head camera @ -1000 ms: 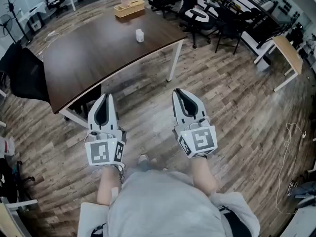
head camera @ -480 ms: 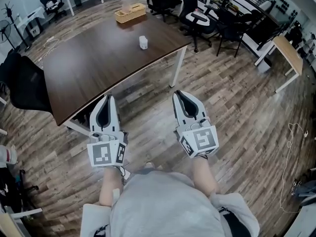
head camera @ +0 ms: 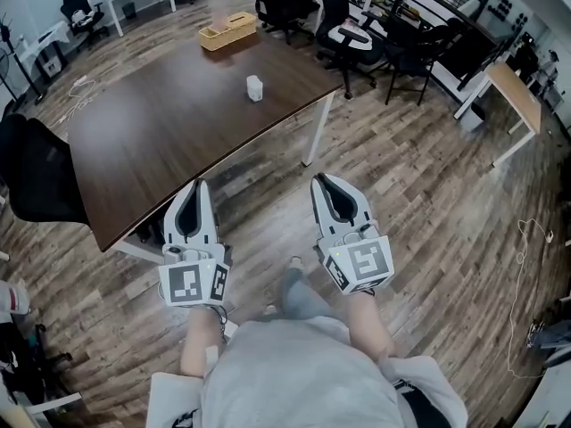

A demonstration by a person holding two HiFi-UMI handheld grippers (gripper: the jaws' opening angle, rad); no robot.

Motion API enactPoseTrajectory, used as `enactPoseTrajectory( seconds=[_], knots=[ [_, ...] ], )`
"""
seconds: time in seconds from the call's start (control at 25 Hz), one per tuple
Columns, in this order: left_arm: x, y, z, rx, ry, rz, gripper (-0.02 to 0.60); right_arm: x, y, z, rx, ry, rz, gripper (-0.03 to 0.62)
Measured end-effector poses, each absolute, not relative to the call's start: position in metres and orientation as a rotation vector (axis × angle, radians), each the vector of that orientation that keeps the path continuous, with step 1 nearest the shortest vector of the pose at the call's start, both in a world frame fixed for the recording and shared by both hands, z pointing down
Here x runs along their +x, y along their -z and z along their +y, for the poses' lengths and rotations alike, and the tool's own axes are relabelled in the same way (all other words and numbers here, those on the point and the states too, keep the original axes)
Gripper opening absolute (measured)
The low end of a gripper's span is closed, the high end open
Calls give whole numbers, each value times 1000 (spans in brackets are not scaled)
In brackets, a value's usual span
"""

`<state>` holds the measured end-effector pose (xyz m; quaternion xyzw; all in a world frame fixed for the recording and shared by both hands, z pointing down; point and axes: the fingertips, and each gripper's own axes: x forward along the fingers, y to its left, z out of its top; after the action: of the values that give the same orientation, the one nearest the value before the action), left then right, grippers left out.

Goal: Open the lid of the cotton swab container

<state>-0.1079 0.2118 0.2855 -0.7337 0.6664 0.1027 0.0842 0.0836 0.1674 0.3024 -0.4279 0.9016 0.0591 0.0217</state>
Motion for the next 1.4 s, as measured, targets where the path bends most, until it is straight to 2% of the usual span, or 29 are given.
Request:
enactPoseTrajectory(
  seconds=[0.96,1.4],
  knots=[
    [-123,-264,-14,-2039,-293,2070,12,54,-284,-85,-1123,-179,2845,26],
    [-130,-272,-71,-1987,-276,2122,12,39,-301,-155,-1033,-109,2898,26]
  ],
)
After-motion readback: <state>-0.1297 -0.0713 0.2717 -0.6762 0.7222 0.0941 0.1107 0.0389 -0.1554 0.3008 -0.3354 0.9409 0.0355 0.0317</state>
